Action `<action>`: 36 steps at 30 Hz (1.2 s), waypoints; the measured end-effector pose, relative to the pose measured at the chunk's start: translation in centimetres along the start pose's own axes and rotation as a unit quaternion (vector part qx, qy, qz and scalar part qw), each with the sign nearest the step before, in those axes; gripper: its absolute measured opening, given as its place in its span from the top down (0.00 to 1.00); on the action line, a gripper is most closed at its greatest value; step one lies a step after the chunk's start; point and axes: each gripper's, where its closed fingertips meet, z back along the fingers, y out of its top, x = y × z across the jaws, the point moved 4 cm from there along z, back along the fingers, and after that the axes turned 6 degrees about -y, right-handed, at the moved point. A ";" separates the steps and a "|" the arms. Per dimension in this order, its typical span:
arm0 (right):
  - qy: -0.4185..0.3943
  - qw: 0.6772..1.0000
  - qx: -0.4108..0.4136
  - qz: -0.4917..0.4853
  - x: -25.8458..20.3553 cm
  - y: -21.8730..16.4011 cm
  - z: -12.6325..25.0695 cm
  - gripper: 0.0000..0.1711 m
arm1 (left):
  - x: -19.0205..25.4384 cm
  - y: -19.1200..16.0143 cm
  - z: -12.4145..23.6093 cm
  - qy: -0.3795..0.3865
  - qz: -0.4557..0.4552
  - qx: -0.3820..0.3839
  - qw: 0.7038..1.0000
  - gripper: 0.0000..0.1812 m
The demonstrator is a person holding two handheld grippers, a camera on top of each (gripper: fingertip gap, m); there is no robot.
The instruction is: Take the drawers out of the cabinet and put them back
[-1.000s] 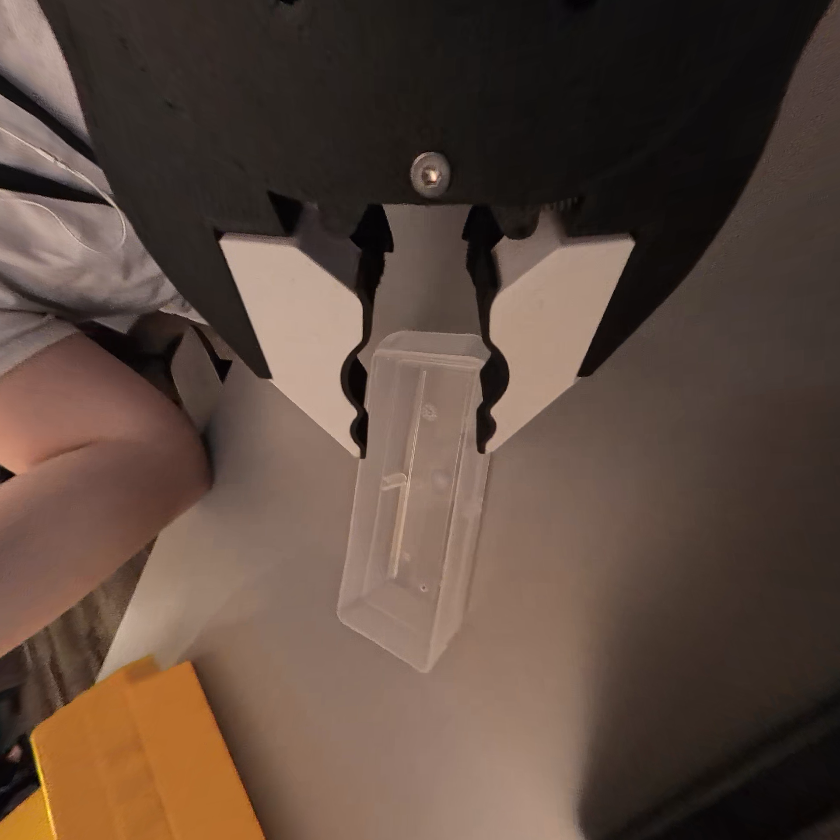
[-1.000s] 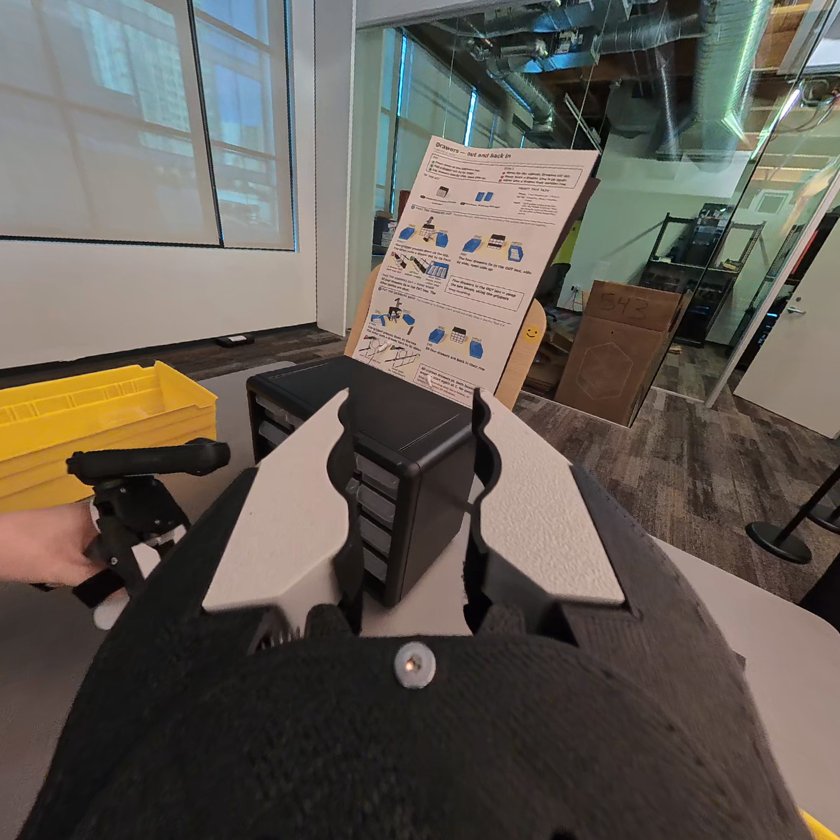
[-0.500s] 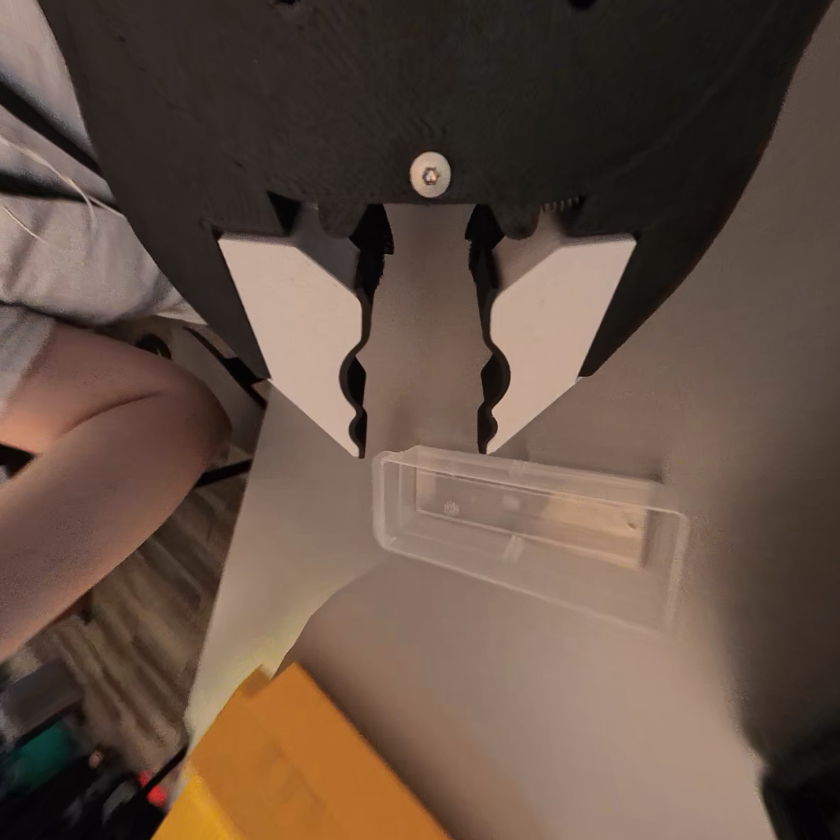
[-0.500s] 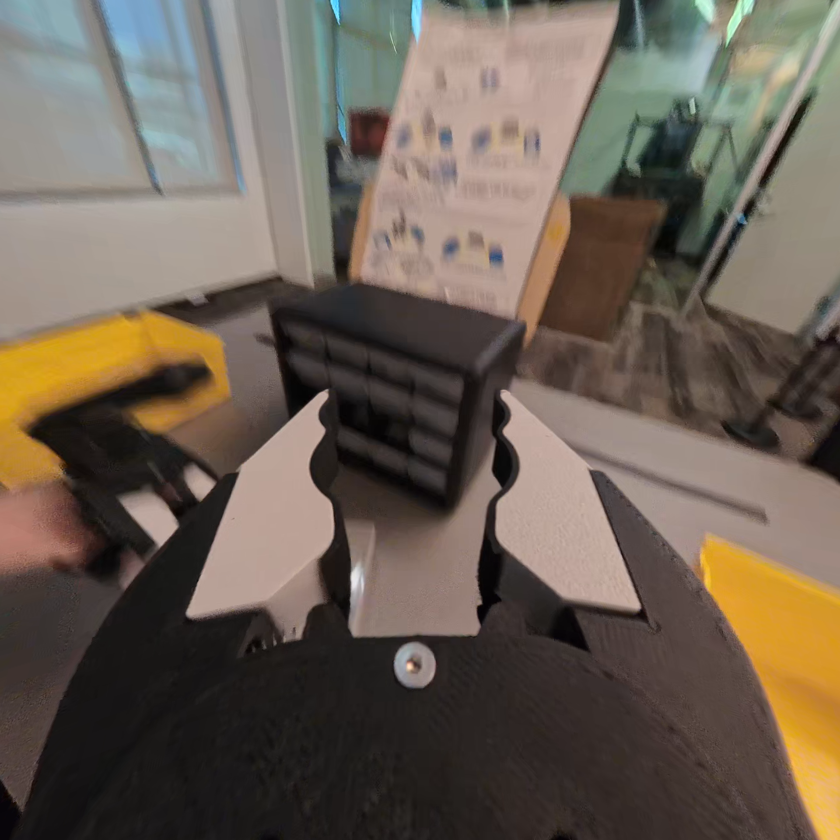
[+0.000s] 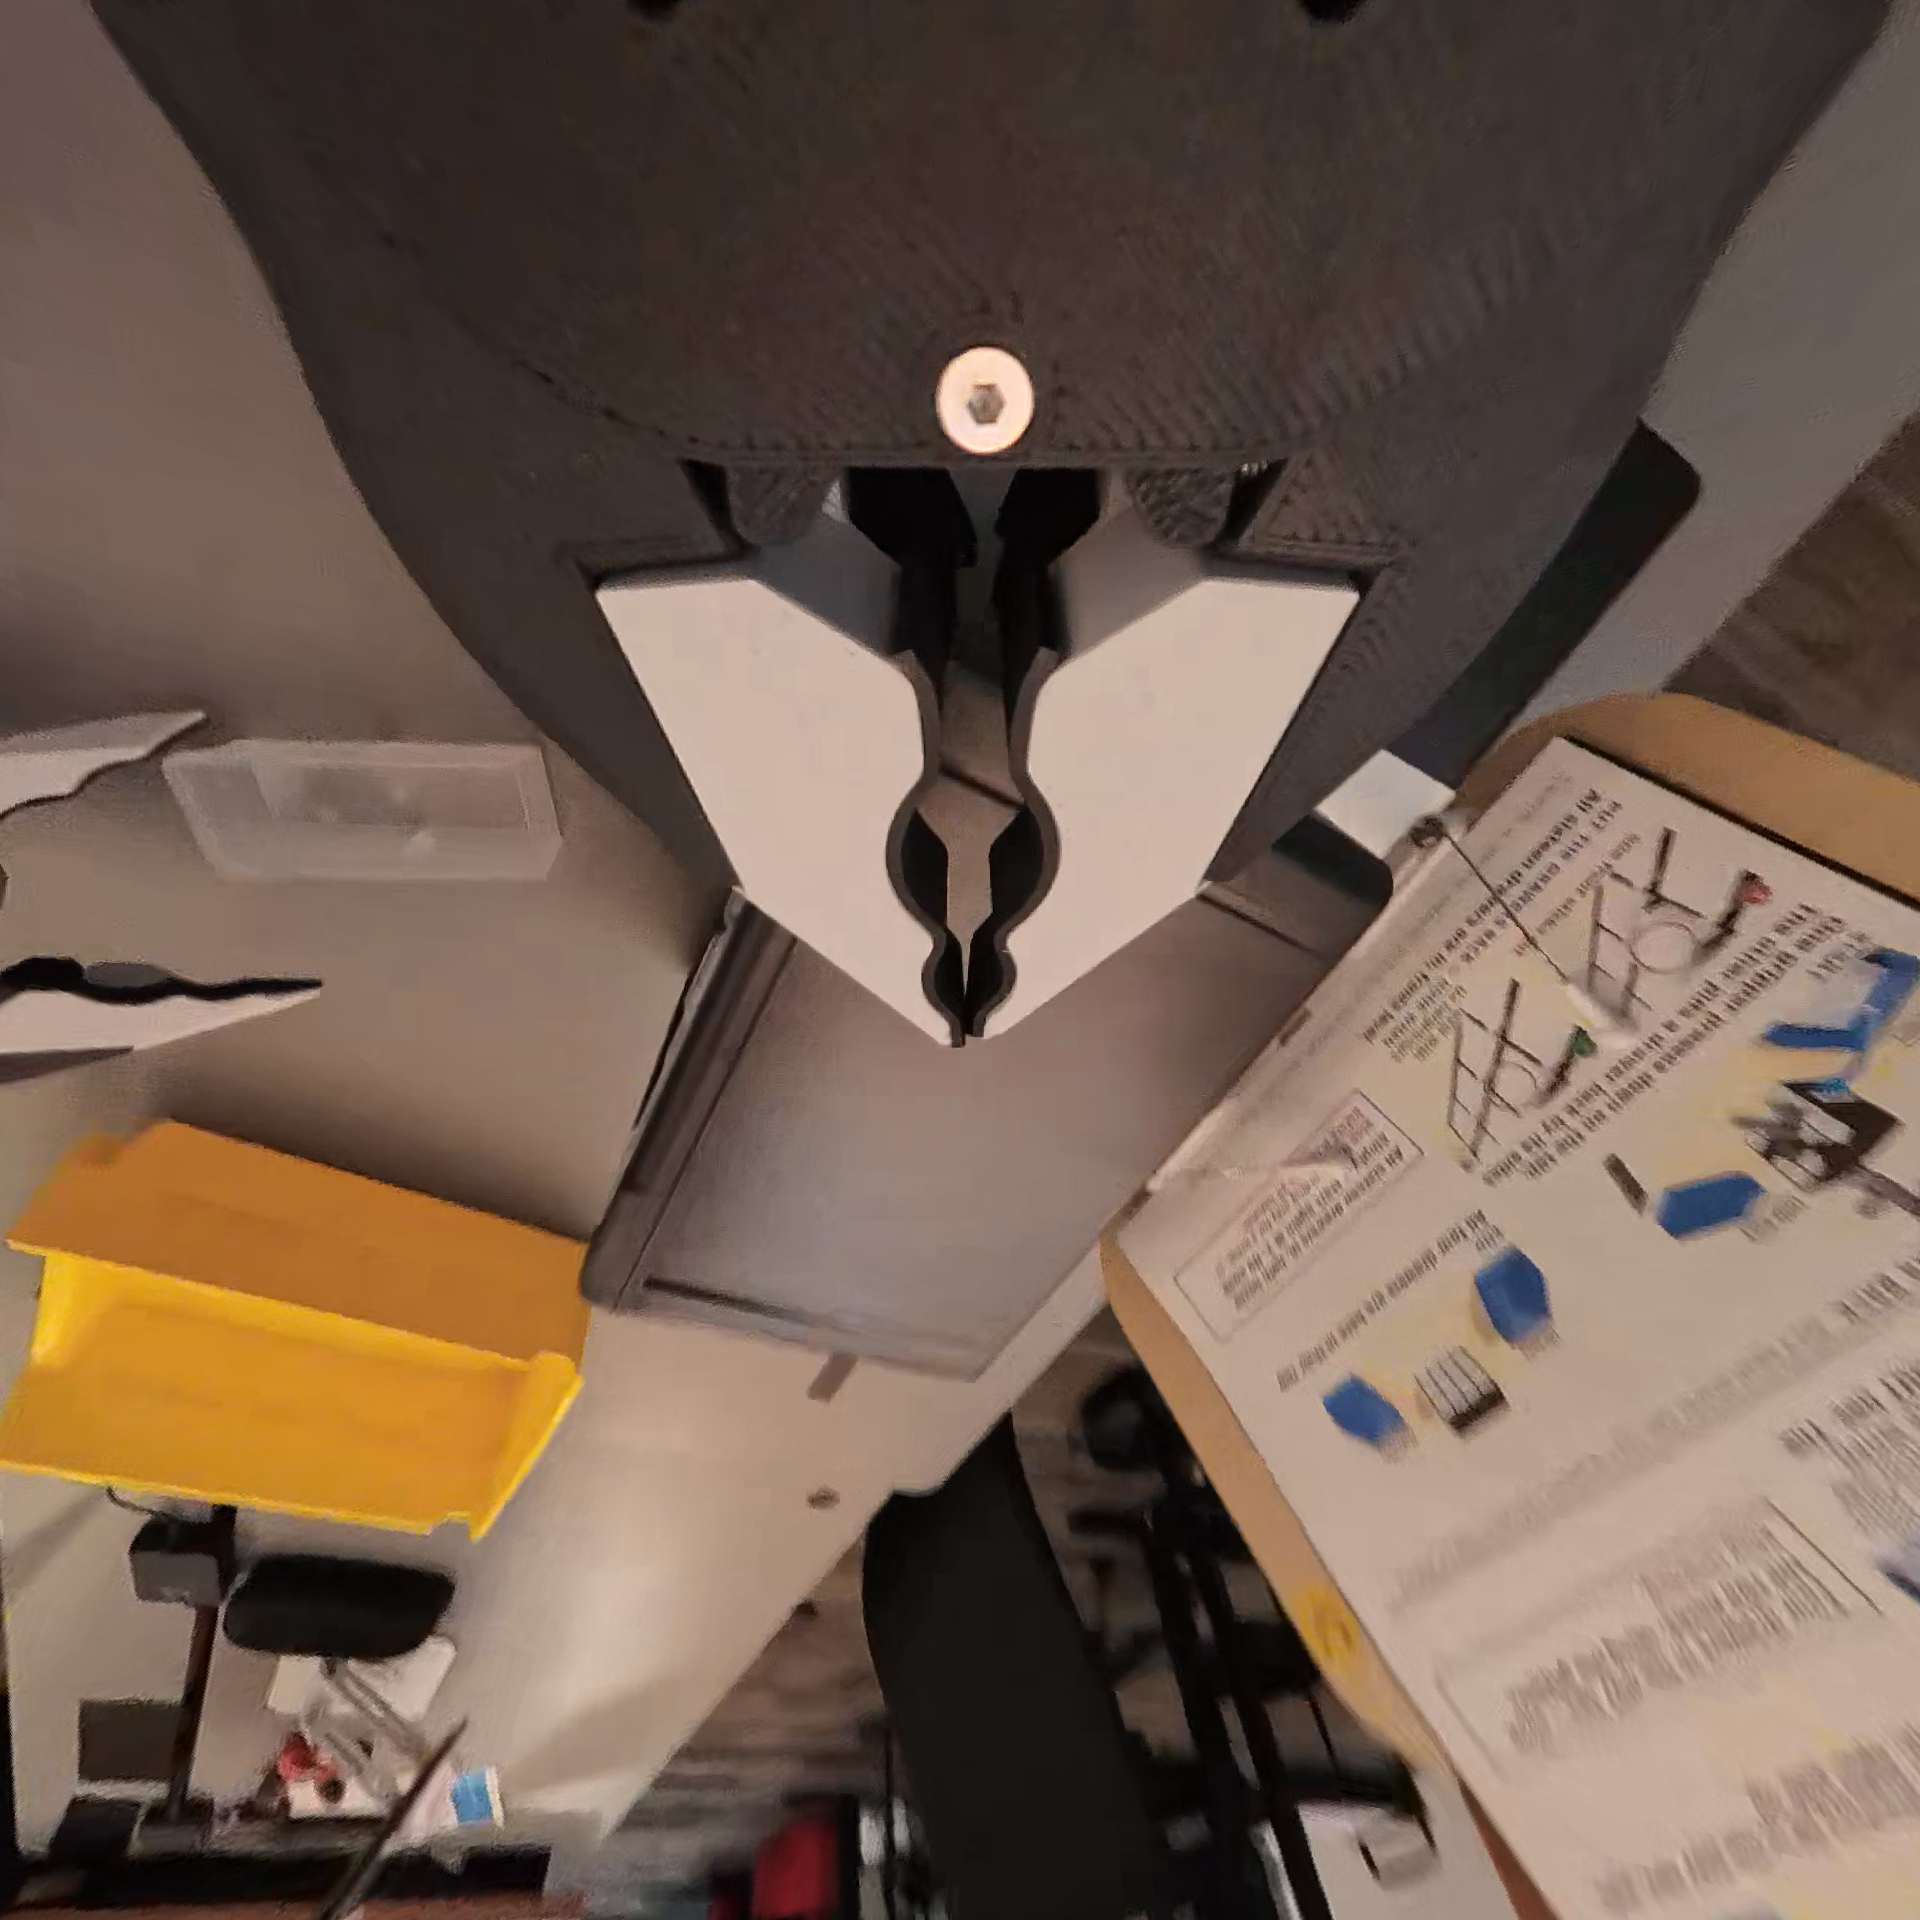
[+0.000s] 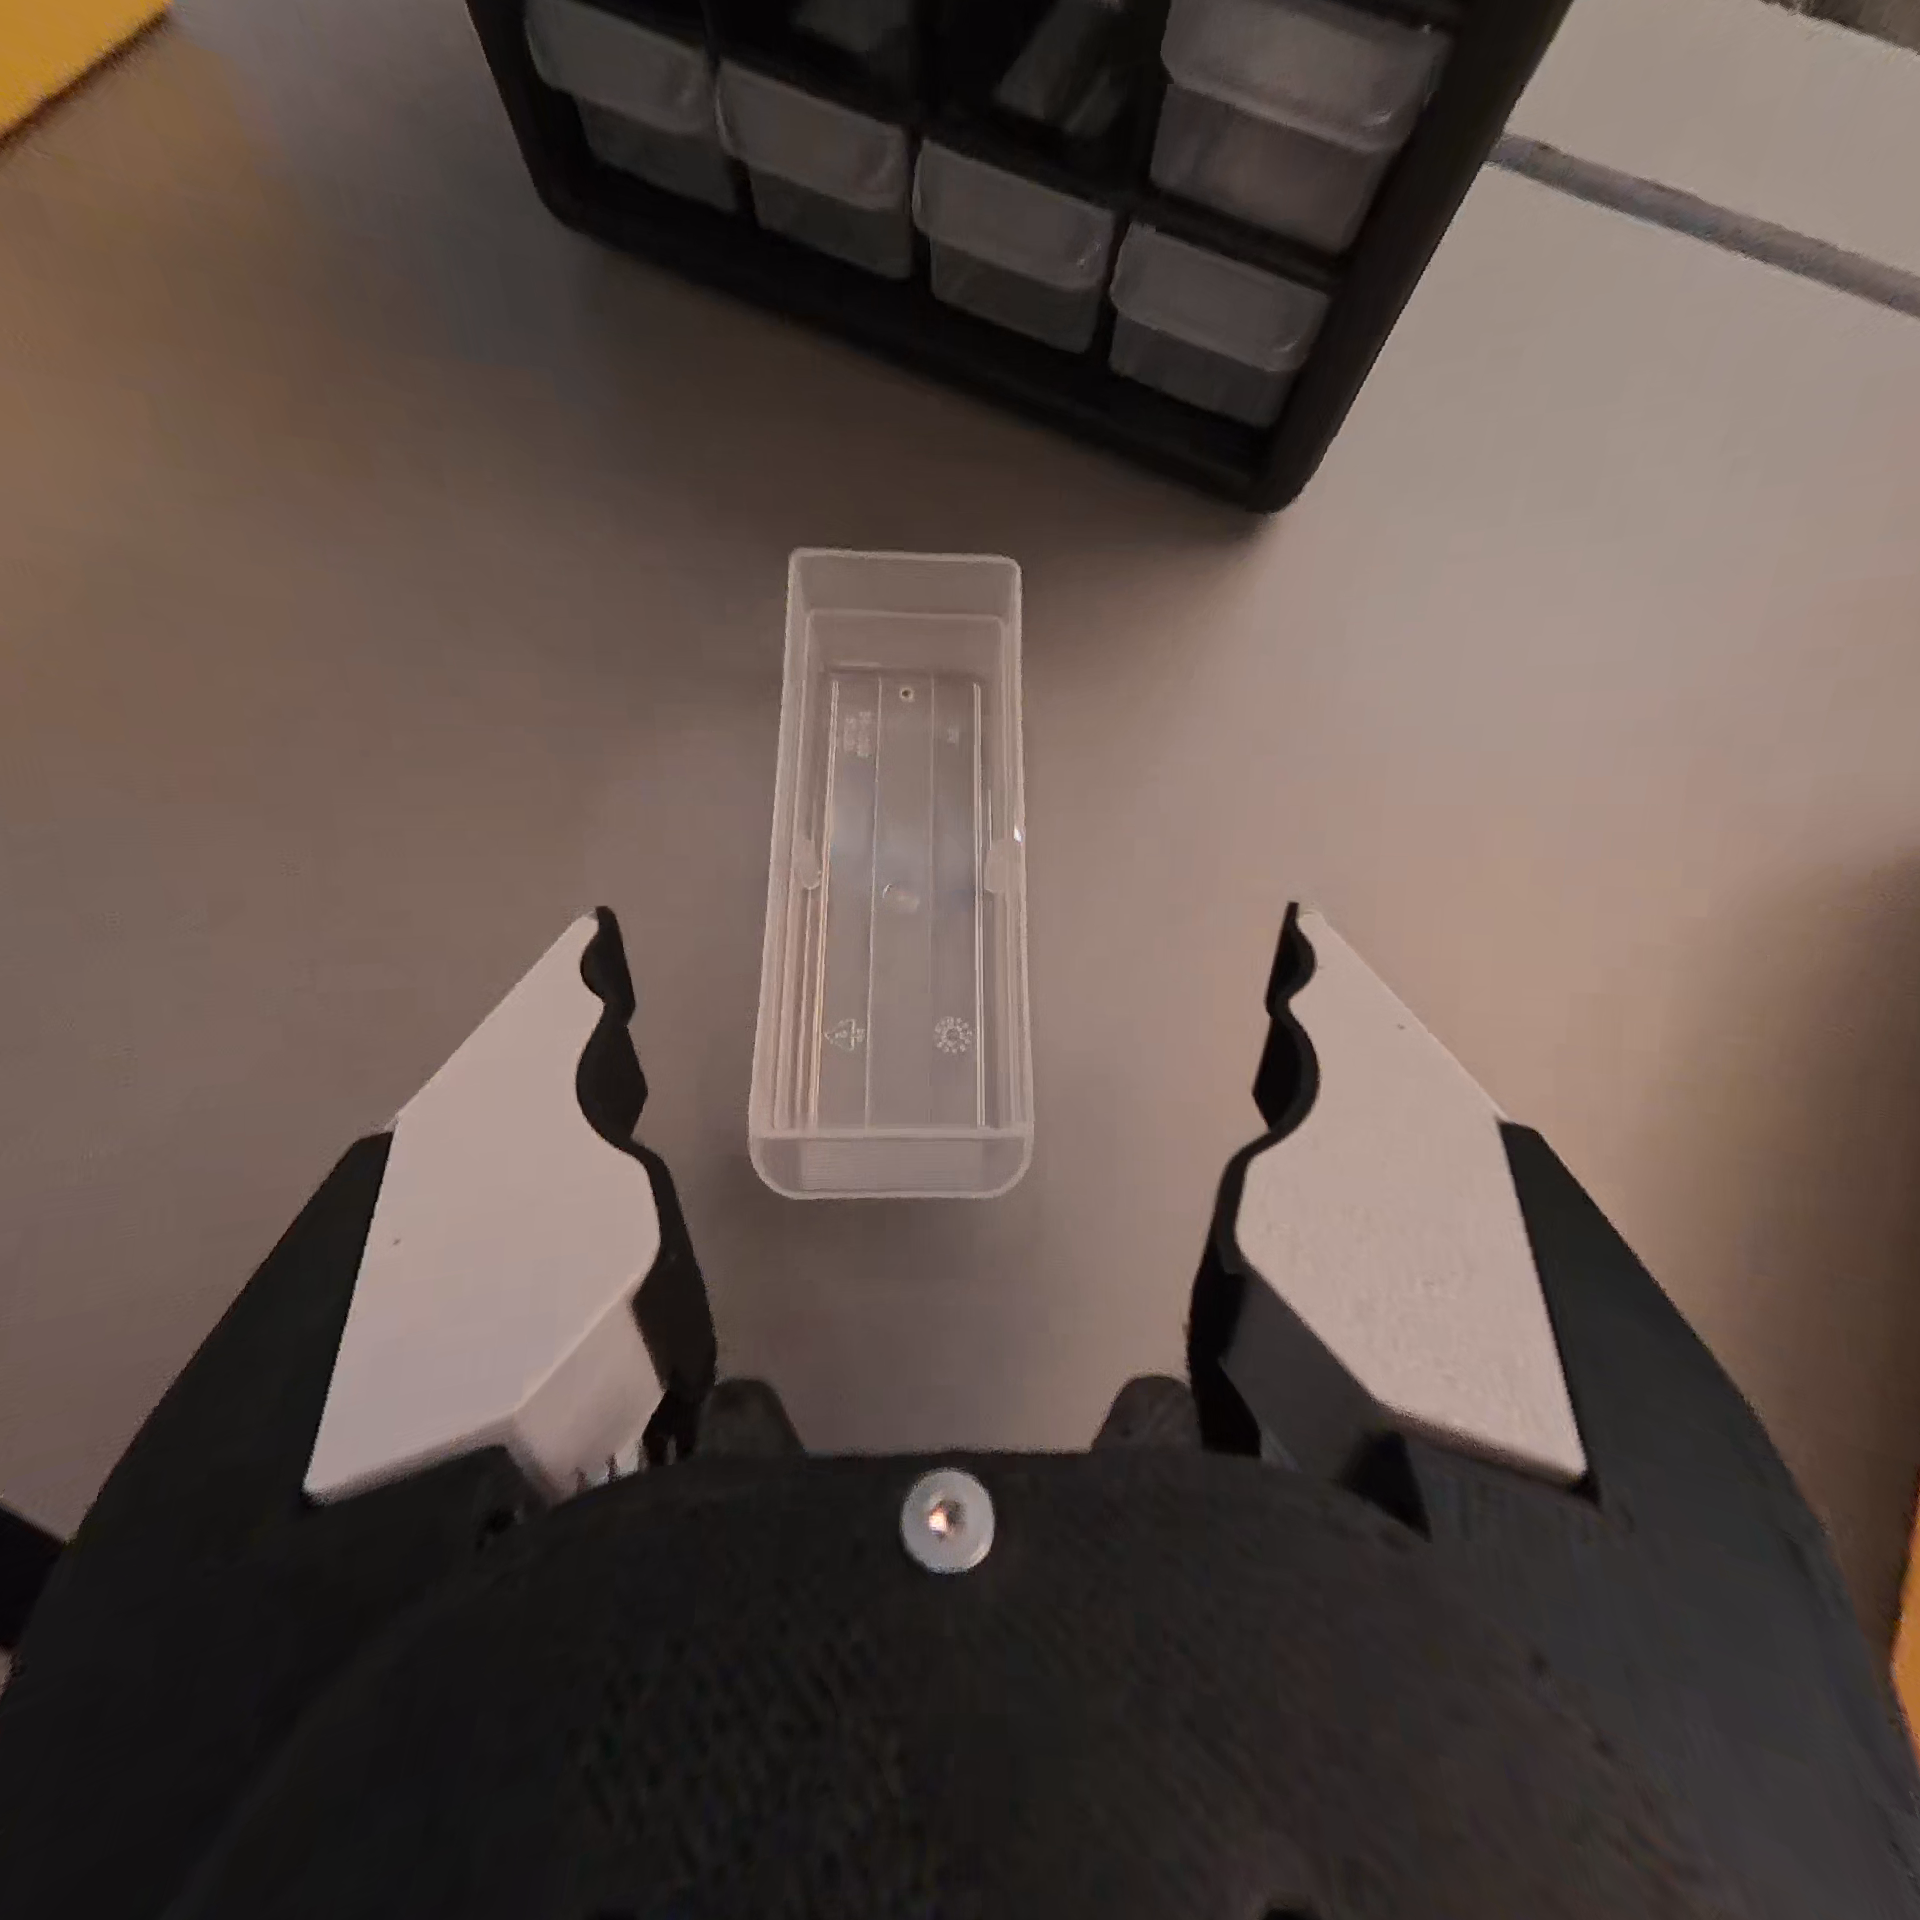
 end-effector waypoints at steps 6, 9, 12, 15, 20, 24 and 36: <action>-0.022 0.999 -0.030 0.009 0.3 -1.2 -0.9 0.27 | -2.0 -2.0 -1.7 -0.039 -0.004 -0.027 0.999 1.00; -0.016 0.999 -0.043 0.012 -0.1 -1.6 -1.5 0.27 | -2.5 -3.2 -2.6 -0.041 -0.038 -0.054 0.997 1.00; -0.016 0.998 -0.051 0.015 -0.3 -1.9 -1.8 0.28 | -2.6 -4.2 -3.1 -0.061 -0.053 -0.074 0.994 1.00; -0.011 0.998 -0.053 0.011 -0.4 -2.1 -1.9 0.28 | -2.6 -4.5 -3.0 -0.082 -0.059 -0.080 0.992 1.00; -0.016 0.999 -0.040 0.007 -0.3 -2.1 -2.4 0.30 | -2.8 -4.7 -3.0 -0.101 -0.069 -0.064 0.990 1.00; -0.023 0.999 -0.035 0.022 -0.4 -2.3 -2.9 0.39 | -2.8 -4.8 -2.9 -0.101 -0.077 -0.053 0.990 1.00; 0.022 1.000 -0.012 0.017 -1.7 -0.5 -3.0 0.65 | -2.7 -4.8 -2.9 -0.098 -0.073 -0.058 0.991 1.00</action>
